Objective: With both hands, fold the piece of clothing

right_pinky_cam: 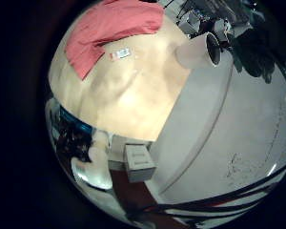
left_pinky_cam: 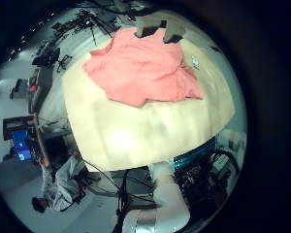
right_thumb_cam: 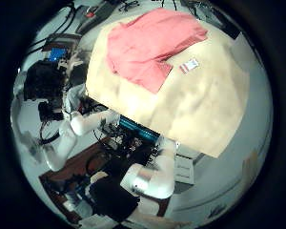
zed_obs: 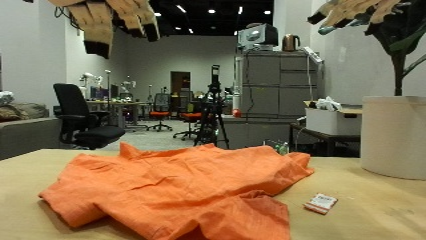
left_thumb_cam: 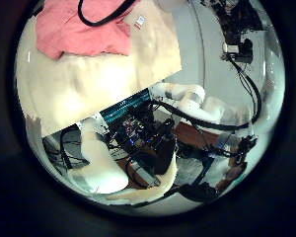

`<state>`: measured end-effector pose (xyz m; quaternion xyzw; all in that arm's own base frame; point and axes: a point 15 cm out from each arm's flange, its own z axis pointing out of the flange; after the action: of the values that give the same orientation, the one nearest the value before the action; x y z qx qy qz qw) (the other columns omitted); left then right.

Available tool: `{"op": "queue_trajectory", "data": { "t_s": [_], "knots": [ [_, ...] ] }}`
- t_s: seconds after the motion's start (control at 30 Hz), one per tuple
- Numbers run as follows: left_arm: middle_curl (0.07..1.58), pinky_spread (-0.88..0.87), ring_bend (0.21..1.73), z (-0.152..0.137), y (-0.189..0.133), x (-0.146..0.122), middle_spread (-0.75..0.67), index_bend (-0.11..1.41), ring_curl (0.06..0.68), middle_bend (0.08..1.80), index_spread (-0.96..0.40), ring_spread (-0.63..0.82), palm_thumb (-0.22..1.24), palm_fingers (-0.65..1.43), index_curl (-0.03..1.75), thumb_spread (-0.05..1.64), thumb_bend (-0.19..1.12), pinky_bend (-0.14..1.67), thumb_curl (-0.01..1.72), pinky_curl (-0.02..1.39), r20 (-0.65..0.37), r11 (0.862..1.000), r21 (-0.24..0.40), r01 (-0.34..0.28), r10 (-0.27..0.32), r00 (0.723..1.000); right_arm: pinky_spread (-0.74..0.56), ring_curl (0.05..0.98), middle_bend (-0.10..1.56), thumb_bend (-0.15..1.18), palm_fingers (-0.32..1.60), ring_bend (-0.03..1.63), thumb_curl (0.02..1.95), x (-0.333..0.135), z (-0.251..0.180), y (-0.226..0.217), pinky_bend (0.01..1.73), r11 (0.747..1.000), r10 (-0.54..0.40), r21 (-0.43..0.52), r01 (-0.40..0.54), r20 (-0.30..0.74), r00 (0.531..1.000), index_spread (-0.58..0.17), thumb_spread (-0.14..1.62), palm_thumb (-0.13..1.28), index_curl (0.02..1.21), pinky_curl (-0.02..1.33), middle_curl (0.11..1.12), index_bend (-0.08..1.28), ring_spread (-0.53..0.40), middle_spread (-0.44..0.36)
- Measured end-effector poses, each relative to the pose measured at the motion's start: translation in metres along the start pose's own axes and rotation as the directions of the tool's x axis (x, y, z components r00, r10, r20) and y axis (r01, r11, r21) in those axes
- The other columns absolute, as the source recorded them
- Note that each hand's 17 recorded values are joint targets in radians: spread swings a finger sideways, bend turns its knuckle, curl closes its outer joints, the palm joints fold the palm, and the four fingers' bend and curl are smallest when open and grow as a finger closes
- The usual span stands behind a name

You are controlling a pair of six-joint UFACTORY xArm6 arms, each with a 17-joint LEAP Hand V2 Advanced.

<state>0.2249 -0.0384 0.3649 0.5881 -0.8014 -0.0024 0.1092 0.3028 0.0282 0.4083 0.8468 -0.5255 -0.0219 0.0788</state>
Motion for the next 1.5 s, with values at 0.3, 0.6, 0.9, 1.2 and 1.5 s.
{"op": "queue_trajectory", "data": {
  "t_s": [0.3,0.6,0.9,1.2,1.5],
  "knots": [
    [0.33,0.50,0.41,-0.001,-0.006,-0.001,0.30,0.17,0.228,0.20,0.07,0.50,0.08,0.10,0.32,0.89,-0.03,0.20,0.32,0.30,-0.060,0.998,0.033,0.053,-0.051,0.997,0.36,0.255,0.18,-0.02,0.11,0.25,0.19,-0.010,0.006,-0.008,0.35,1.000,0.017,0.013,-0.019,0.124,0.992,-0.355,1.19,0.00,0.31,0.32,0.29,0.18,0.236,0.018],
    [0.33,0.49,0.42,0.025,-0.014,0.011,0.27,0.17,0.225,0.20,0.07,0.50,0.18,0.12,0.33,0.97,-0.02,0.19,0.32,0.30,-0.074,0.999,0.010,0.047,-0.046,0.996,0.36,0.257,0.18,-0.02,0.12,0.24,0.20,-0.006,0.013,-0.007,0.34,1.000,0.015,-0.002,-0.015,0.127,0.992,-0.348,1.19,0.00,0.32,0.31,0.29,0.18,0.239,0.029],
    [0.33,0.49,0.42,0.100,-0.057,0.010,0.21,0.16,0.228,0.18,0.07,0.48,0.25,0.09,0.33,1.01,-0.02,0.20,0.32,0.30,0.060,0.994,-0.086,-0.067,0.072,0.996,0.36,0.258,0.18,-0.01,0.10,0.23,0.20,0.003,0.028,-0.002,0.33,0.998,0.055,-0.045,-0.049,0.145,0.988,-0.336,1.21,0.02,0.32,0.31,0.29,0.18,0.243,0.061],
    [0.31,0.49,0.43,0.168,-0.119,0.020,0.23,0.16,0.229,0.18,0.09,0.49,0.25,0.02,0.32,1.03,-0.02,0.24,0.30,0.32,0.173,0.983,-0.087,-0.163,0.176,0.969,0.37,0.253,0.18,-0.01,0.09,0.20,0.20,-0.008,0.066,0.011,0.32,0.989,0.071,-0.137,-0.046,0.179,0.981,-0.316,1.22,0.03,0.33,0.31,0.29,0.18,0.262,0.102],
    [0.32,0.49,0.45,0.215,-0.139,0.038,0.27,0.16,0.230,0.21,0.12,0.50,0.26,0.02,0.31,1.02,-0.03,0.24,0.30,0.32,0.188,0.973,-0.097,-0.212,0.227,0.956,0.37,0.247,0.18,-0.01,0.08,0.19,0.20,-0.011,0.071,0.012,0.30,0.986,0.095,-0.155,-0.066,0.186,0.978,-0.298,1.24,0.05,0.33,0.31,0.28,0.18,0.276,0.133]
  ]
}}
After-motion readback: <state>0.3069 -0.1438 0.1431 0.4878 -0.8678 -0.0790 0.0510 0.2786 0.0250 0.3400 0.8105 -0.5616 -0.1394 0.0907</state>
